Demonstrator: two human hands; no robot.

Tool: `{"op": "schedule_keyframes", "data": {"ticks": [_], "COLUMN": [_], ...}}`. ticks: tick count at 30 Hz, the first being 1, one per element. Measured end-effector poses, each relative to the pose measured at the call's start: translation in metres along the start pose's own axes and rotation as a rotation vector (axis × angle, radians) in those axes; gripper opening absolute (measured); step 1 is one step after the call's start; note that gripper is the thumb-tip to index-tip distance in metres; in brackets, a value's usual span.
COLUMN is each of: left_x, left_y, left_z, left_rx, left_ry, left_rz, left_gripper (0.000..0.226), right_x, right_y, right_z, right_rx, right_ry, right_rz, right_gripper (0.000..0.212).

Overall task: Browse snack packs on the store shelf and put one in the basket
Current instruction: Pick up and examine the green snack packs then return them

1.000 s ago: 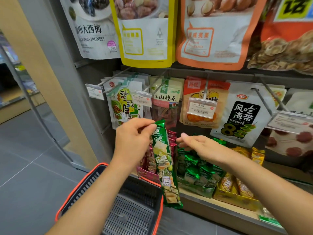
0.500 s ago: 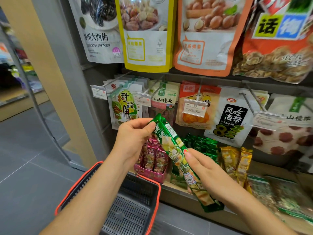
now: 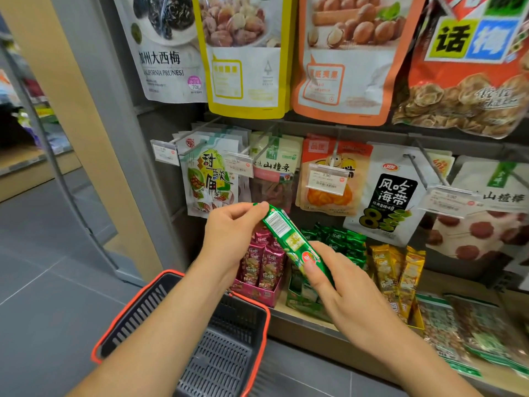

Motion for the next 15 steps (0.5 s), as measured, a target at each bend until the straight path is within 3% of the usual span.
{"op": "schedule_keyframes", "data": {"ticks": [3,6,10,13,15], "left_x": [0.002,0.002,0.002,0.004,0.005], "left_y": [-0.002,-0.004,-0.009,-0.01,-0.017], "left_z": [0.001,0.001,-0.001,-0.001,-0.005], "left_rx": [0.012,0.062,0.085,0.043,0.113], "left_ry": [0.062,0.087,0.09,0.136,0.156], "left_rz": [-0.155,-0.221,-0.225,-0.262,-0.263], "left_gripper": [0.021,0.022,0.007,0.022,0.019], "right_x": [-0.002,0.001,0.006,0.011,0.014], "right_y": [0.0,0.003,0.0,0.0,0.001], "right_z": [0.002,0.003,-0.001,-0.002,-0.001], "right_rx": [0.057,0.006,-0.057,-0.094,-0.121], "right_ry": [-0.045,-0.062,-0.037,-0.009,0.016], "right_rz": [0.26,0.394,0.388,0.355,0.355], "right_gripper": [0.036,0.027,0.023,0.031,0.036]}}
Point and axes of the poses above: each hand's wrist, its own z-axis towards the middle knuckle, its own y-axis out of the back of the hand, x = y × z, the point moved 4 cm from there along z, towards the middle knuckle, and after that the axes turned 8 degrees about y, right-handed, at the moved point
